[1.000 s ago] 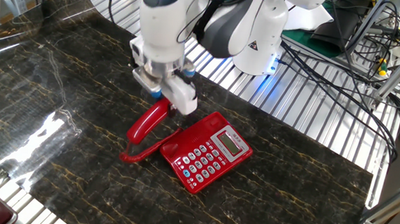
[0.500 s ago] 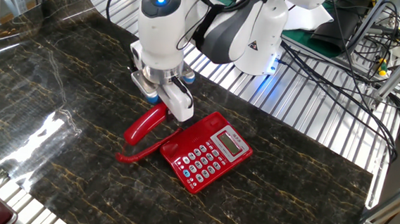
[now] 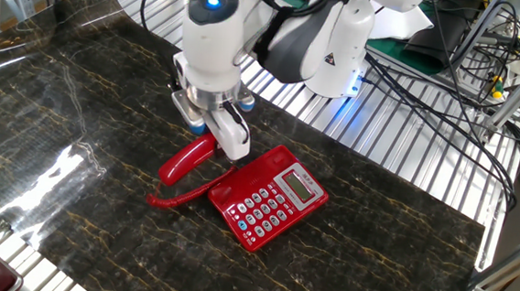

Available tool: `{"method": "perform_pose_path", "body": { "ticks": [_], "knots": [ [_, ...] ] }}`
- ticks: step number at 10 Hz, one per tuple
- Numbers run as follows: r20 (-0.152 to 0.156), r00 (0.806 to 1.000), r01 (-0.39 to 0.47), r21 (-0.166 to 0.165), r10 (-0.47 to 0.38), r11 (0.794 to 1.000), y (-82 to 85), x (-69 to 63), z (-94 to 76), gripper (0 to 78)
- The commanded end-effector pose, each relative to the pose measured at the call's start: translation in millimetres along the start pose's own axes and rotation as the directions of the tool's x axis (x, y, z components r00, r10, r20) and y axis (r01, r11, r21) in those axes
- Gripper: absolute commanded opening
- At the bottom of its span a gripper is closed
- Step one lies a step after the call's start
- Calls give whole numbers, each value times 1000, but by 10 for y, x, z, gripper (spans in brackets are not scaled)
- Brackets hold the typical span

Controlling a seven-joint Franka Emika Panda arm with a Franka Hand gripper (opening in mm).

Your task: Place the handset of the telephone on the corresponding phone cradle

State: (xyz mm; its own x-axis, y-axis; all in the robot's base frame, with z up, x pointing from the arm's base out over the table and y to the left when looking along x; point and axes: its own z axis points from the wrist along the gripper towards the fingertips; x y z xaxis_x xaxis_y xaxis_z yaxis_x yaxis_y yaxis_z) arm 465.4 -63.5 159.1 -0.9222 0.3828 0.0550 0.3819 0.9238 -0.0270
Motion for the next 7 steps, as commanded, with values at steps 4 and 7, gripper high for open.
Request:
{"method": "perform_pose_path", "body": {
  "ticks": [4,7],
  "knots": [
    [23,970,241,66,-243,968,57,41,-17,11],
    [0,983,185,21,-185,983,245,343,-87,11]
  ]
}}
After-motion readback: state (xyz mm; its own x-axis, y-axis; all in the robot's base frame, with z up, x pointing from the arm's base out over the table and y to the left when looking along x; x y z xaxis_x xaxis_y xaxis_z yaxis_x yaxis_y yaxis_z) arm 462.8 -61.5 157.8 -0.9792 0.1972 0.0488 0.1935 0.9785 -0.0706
